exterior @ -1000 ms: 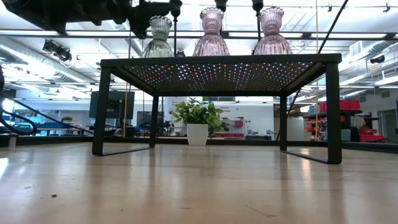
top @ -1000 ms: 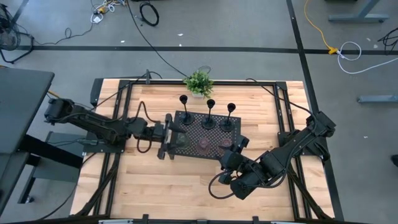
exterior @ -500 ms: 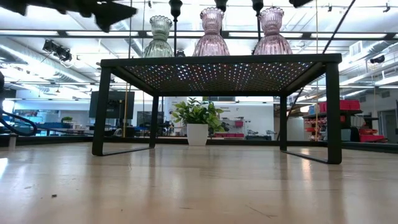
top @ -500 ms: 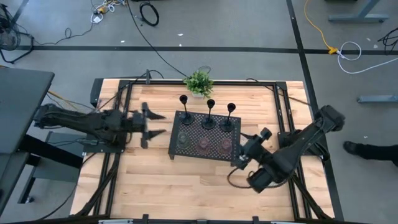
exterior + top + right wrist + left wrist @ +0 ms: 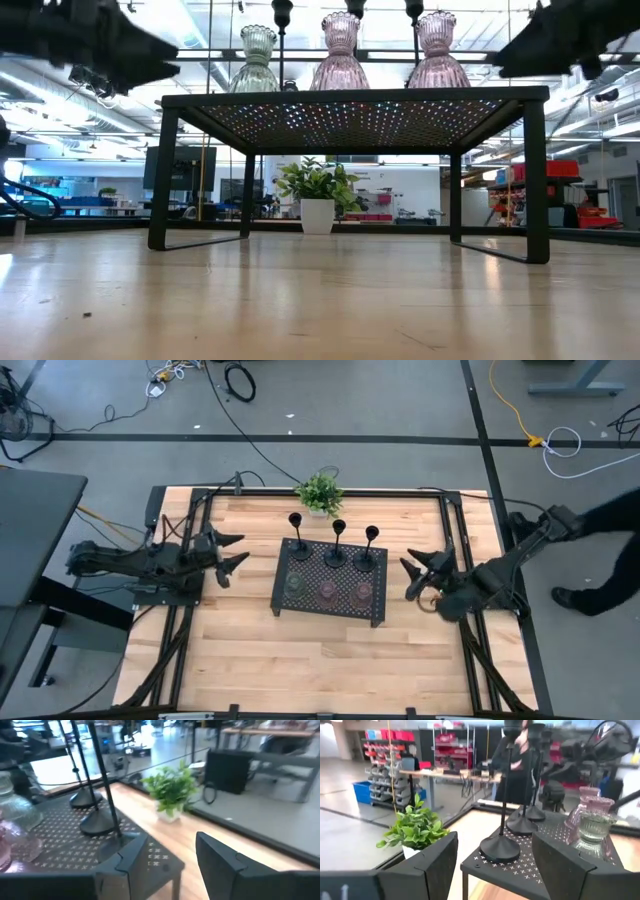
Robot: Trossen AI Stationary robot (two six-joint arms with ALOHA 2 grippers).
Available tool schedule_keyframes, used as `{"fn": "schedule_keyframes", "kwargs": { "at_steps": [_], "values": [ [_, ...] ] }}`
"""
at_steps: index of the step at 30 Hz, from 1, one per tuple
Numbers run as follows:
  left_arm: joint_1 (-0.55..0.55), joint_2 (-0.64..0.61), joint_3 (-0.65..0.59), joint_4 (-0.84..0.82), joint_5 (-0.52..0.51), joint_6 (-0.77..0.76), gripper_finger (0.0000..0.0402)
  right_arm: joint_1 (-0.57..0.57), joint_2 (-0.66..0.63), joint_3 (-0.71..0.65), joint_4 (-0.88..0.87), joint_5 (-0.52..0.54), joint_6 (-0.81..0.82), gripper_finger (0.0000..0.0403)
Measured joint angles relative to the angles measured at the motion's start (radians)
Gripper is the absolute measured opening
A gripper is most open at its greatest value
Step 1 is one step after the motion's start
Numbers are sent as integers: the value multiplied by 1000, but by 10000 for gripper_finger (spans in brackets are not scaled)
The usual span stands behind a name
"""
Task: Pick & Place candle stick holders
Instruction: Return to Home Position
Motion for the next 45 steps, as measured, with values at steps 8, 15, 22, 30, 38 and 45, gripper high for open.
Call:
{"fn": "schedule_keyframes", "kwargs": {
  "at_steps": [8,15,22,30,38,45],
  "values": [
    [10,-126,-195,174,-2,9,254,-207,-210,-300,983,-408,-822,162],
    [58,-139,-210,67,59,-15,254,-418,-253,-485,1215,-621,-877,162],
    [99,-139,-210,71,151,32,254,-557,-251,-612,1277,-733,-763,162],
    [173,-142,-210,33,169,81,254,-708,-253,-612,1282,-781,-775,162],
    [179,-142,-211,49,155,79,254,-718,-246,-612,1223,-799,-707,162],
    [179,-142,-211,53,155,79,254,-717,-255,-612,1202,-813,-707,162]
  ]
}}
